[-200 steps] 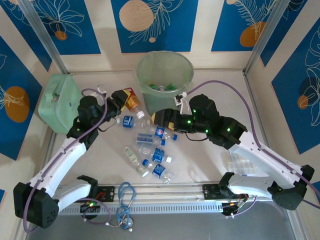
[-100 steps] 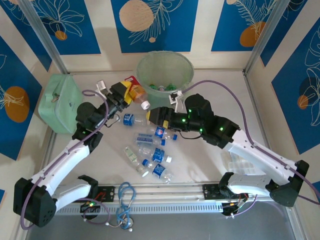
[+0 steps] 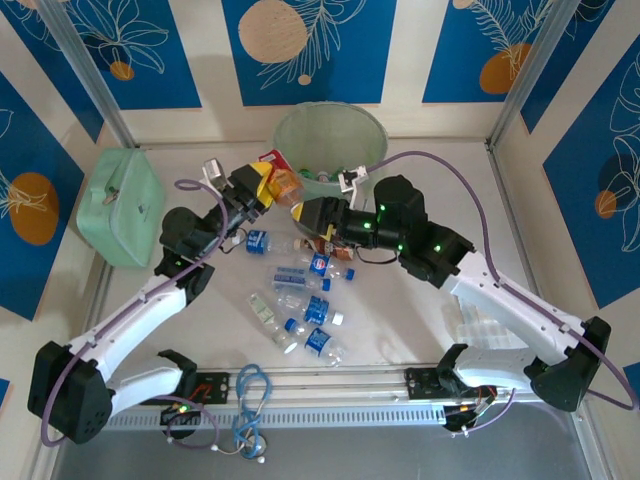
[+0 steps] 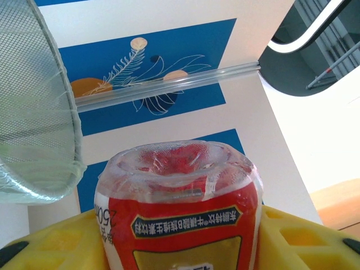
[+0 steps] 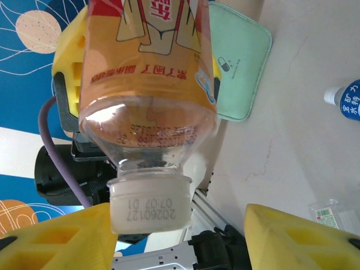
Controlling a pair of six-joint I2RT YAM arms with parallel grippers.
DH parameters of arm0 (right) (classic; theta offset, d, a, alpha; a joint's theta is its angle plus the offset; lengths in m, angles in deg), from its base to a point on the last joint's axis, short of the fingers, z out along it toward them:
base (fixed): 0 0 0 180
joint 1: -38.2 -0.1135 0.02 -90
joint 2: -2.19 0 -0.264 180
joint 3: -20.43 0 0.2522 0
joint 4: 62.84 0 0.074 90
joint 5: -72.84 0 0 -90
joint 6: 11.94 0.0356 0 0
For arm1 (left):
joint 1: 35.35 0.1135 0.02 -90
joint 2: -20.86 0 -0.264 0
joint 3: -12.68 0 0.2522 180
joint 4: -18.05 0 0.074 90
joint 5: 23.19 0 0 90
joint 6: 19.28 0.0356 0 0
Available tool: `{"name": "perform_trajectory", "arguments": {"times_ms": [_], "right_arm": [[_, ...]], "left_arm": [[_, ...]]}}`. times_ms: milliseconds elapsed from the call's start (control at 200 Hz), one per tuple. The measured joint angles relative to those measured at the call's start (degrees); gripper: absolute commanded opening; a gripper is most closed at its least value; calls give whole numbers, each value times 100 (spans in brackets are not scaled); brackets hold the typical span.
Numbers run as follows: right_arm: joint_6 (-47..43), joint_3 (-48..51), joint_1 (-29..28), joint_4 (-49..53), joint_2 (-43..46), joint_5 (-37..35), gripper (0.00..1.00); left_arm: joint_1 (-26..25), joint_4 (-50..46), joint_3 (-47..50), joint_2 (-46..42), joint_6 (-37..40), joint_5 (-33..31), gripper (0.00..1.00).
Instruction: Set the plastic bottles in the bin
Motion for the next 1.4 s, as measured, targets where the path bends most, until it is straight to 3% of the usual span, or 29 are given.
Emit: {"name": "perform_trajectory", "arguments": {"times_ms": [205, 540, 865, 1020, 1155, 1291, 1401], "right_arm": [[50, -35, 57, -96, -63, 125, 47], [50, -205, 118, -31, -155, 188, 45], [13, -297, 184, 50, -240, 284, 33], [0, -321, 212, 157, -249, 304, 27], [-39, -450, 243, 247, -323, 219, 26], [-155, -682, 321, 638, -365, 70, 26], [-332, -1034, 509, 1102, -433, -59, 26]], "left_arm": [[-20, 61, 44, 50, -44, -2, 52], [-28, 179, 66, 92, -94, -26, 51], [-24, 234, 105, 199, -199, -50, 50], [-22, 229, 129, 214, -236, -68, 68], [-46, 79, 142, 210, -114, 79, 99], [31, -592, 122, 92, 208, 219, 100], [192, -1683, -136, -216, 765, 321, 100]]}}
